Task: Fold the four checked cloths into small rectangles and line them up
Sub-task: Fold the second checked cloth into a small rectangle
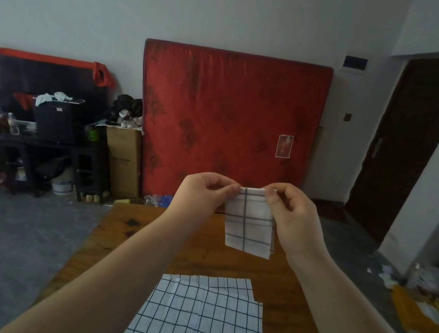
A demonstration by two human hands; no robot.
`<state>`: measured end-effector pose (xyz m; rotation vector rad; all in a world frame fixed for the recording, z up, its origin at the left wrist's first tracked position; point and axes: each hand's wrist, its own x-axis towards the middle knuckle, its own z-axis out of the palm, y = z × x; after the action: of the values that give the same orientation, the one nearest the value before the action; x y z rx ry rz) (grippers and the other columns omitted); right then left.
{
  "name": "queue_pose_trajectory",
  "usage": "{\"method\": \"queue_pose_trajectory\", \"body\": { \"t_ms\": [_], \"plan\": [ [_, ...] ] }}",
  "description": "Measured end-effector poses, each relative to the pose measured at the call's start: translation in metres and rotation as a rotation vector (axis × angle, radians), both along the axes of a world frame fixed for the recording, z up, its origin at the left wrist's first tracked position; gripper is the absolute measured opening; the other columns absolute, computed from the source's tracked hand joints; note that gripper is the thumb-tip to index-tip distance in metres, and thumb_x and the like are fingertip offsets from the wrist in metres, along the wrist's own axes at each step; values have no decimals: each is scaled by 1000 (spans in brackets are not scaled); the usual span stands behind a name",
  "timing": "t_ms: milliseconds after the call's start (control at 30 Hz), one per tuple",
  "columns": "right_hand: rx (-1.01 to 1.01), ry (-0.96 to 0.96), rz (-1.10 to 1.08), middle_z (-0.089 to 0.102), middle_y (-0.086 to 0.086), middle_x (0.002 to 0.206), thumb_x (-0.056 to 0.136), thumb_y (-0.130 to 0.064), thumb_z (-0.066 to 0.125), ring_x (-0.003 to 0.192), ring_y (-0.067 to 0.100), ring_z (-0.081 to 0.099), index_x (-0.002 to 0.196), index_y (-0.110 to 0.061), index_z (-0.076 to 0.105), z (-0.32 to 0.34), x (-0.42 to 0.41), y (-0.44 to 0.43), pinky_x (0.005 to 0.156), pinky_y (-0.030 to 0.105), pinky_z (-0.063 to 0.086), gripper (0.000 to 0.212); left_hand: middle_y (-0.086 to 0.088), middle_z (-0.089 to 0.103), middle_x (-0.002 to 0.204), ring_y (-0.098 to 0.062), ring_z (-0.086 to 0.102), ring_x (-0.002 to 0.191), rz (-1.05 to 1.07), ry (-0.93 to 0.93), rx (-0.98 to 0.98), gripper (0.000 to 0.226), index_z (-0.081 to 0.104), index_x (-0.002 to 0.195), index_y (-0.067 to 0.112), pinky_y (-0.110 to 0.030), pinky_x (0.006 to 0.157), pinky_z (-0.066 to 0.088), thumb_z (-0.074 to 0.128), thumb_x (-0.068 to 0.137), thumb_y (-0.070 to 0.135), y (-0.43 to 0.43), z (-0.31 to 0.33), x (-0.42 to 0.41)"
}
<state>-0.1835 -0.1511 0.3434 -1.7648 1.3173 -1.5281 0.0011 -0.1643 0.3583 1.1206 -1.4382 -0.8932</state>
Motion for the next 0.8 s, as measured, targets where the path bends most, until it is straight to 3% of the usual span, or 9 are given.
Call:
{"method": "queue_pose_trajectory", "body": {
  "t_ms": [200, 367, 467, 533, 633, 800],
  "plan": [
    [26, -126, 16, 70, -12, 91, 103, -29, 58, 84, 6, 66, 98, -30, 69, 1, -1, -5, 74, 27, 55, 13, 1, 79, 89, -17, 76, 89, -62, 138, 106, 11, 79, 97, 17, -35, 83, 63, 72, 91, 24, 2, 1, 3],
    [104, -164, 52, 70, -4, 94, 102, -27, 57, 94, 22, 68, 93, -27, 70, 1, 0, -8, 89, 49, 60, 16, 3, 78, 90, -15, 74, 90, -33, 83, 45, 10, 78, 94, 19, -32, 82, 63, 70, 94, 25, 4, 0, 4],
    [146, -159, 77, 70, 4, 93, 102, -25, 56, 95, 32, 67, 88, -24, 69, 2, 1, -9, 89, 54, 59, 20, 3, 76, 92, -17, 72, 92, -16, 48, 14, 9, 77, 92, 21, -31, 81, 63, 69, 95, 24, 4, 1, 3],
    [136, -78, 93, 70, 0, 90, 103, -26, 55, 92, 27, 68, 89, -24, 69, 2, -1, -9, 84, 47, 60, 20, 5, 75, 93, -15, 71, 92, 5, -22, -28, 9, 77, 92, 25, -30, 81, 62, 69, 95, 25, 2, 1, 4],
    [110, 76, 140, 72, -15, 91, 102, -30, 59, 85, 3, 67, 97, -32, 73, 6, -2, -7, 70, 21, 53, 15, 11, 75, 88, -7, 69, 86, 31, -149, -76, 11, 77, 89, 29, -26, 78, 60, 69, 95, 26, 0, 0, 5],
    [98, 24, 96, 74, -12, 89, 99, -27, 65, 81, 2, 68, 93, -30, 76, 6, 0, -13, 64, 16, 52, 13, 13, 77, 87, -1, 71, 83, -16, -146, -52, 7, 76, 90, 33, -27, 82, 61, 71, 94, 30, -4, -1, 6]
  ]
}}
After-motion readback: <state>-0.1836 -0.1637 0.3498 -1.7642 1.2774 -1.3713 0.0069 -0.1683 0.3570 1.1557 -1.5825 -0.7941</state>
